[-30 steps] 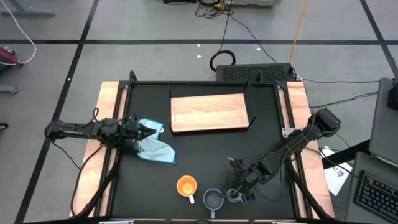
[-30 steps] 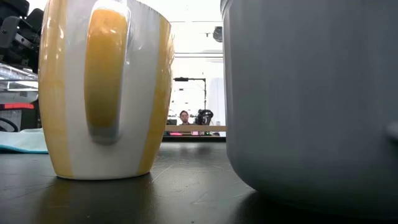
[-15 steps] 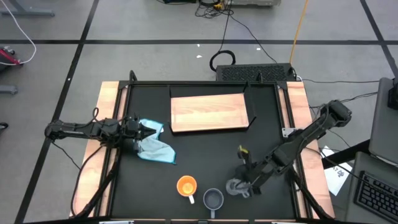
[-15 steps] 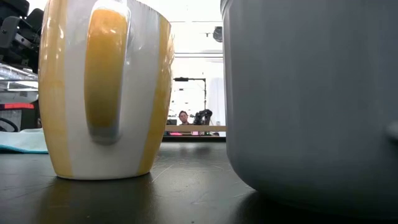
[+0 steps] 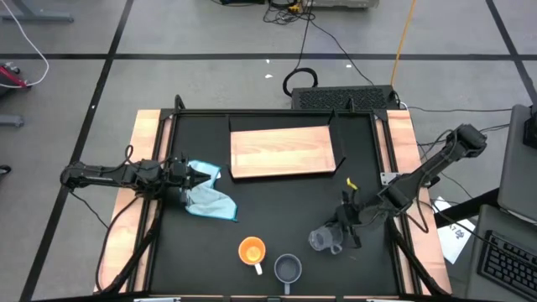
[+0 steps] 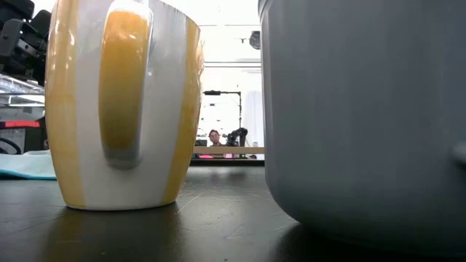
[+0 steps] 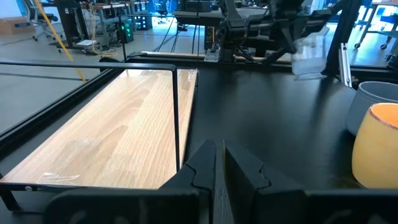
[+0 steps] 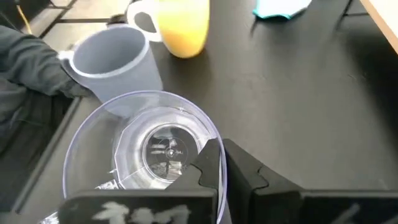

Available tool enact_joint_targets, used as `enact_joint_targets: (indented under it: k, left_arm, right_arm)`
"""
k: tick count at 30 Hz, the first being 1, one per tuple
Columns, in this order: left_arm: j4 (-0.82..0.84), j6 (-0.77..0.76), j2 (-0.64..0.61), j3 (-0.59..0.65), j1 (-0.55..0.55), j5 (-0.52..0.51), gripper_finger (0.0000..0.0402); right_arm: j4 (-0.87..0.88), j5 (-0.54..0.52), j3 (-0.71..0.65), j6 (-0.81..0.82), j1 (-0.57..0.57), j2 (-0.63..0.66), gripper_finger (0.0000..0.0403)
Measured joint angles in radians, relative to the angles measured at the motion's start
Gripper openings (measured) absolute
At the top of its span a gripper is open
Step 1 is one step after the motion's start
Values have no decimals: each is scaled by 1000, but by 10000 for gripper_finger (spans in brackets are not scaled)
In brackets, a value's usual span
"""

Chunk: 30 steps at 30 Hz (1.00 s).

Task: Stack small to large cups/mugs on shelf
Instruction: Put the transparent mug on the shelf

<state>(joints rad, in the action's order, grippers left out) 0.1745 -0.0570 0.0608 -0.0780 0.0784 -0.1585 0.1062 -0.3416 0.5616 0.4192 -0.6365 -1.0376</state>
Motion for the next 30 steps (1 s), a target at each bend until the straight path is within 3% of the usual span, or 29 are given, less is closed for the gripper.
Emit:
enact_joint_targets:
  k: [11, 19, 30]
  left_arm:
    - [0, 0, 0, 0, 0, 0, 33]
    - [-1, 0, 0, 0, 0, 0, 33]
    - [-1, 0, 0, 0, 0, 0, 33]
  right_arm:
    - [-51, -54, -64, 1, 2, 15, 0]
    - [-165, -51, -64, -94, 60, -20, 0]
    - [-253, 136, -63, -189, 233, -83, 0]
